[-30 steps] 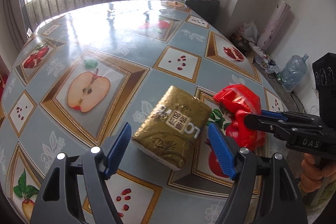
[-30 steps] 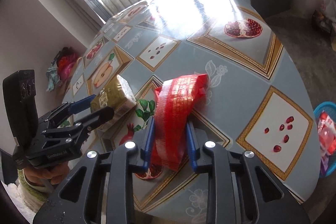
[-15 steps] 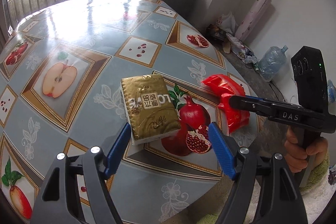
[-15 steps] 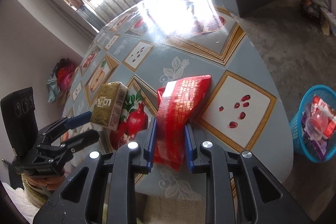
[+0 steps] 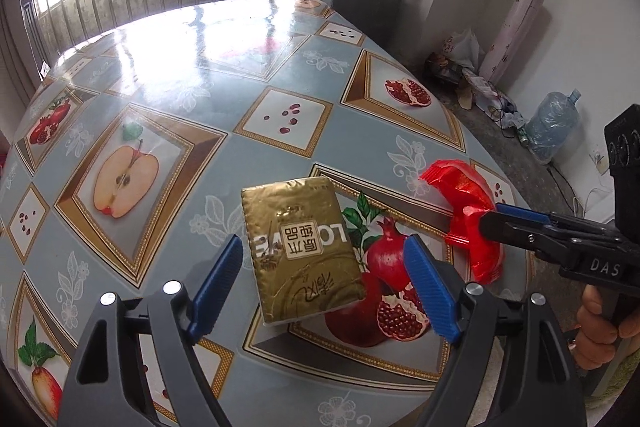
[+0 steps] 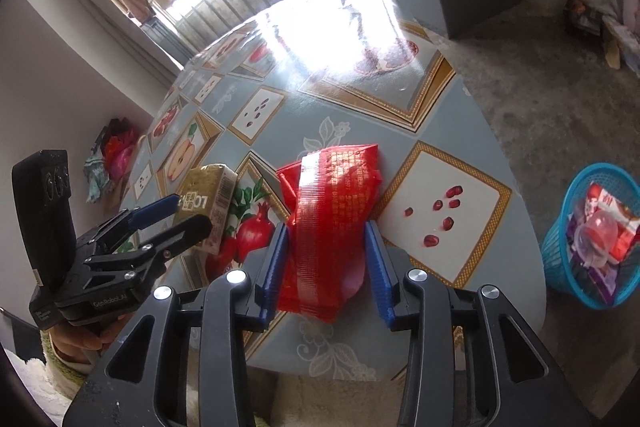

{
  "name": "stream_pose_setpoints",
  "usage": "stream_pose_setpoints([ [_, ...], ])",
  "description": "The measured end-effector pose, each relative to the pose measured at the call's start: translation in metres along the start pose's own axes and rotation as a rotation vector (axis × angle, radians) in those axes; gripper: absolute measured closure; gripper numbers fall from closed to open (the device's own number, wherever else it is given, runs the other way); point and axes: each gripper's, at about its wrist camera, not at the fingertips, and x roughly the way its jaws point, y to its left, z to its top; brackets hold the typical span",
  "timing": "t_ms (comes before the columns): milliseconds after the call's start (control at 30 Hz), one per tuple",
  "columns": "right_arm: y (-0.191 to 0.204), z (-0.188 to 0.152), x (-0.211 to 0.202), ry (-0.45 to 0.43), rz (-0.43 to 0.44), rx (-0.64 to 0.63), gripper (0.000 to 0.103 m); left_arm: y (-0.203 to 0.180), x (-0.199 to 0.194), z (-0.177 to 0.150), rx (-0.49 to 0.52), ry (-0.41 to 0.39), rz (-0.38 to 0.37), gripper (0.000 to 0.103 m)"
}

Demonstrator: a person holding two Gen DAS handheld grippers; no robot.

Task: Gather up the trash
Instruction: 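Grasp the gold packet with the left tool while the right tool holds the red bag, then carry the gold packet and red bag over the wastebasket and open both tools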

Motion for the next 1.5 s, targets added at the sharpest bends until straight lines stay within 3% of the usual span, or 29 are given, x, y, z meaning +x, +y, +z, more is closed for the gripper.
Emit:
stream_pose_setpoints([
  [233, 0.006, 0.004, 0.006, -0.003, -0.021, -0.007, 0.056, -0.005, 0.011, 0.000, 0.035, 0.000, 0.070, 0.023],
  [600, 0.009, 0.006, 0.016, 0.005, -0.030, -0.009, 0.056, 0.000, 0.017, -0.001, 0.015, -0.003, 0.098, 0.023],
  [867, 0.006, 0.004, 0.016, 0.008, -0.018, 0.006, 0.070, 0.002, 0.020, -0.003, 0.013, 0.001, 0.099, 0.033],
  [1000, 0.003, 0.004, 0.015, 0.007, 0.008, 0.023, 0.077, 0.004, 0.018, -0.004, 0.002, -0.003, 0.078, 0.042],
  [1300, -0.009, 0.008, -0.002, -0.030, 0.074, 0.091, 0.084, 0.006, -0.001, 0.001, -0.019, -0.061, 0.031, 0.045],
  [1500, -0.024, 0.006, -0.035, -0.125, 0.087, 0.146, 0.084, -0.015, -0.019, 0.022, 0.010, -0.110, -0.051, 0.045],
])
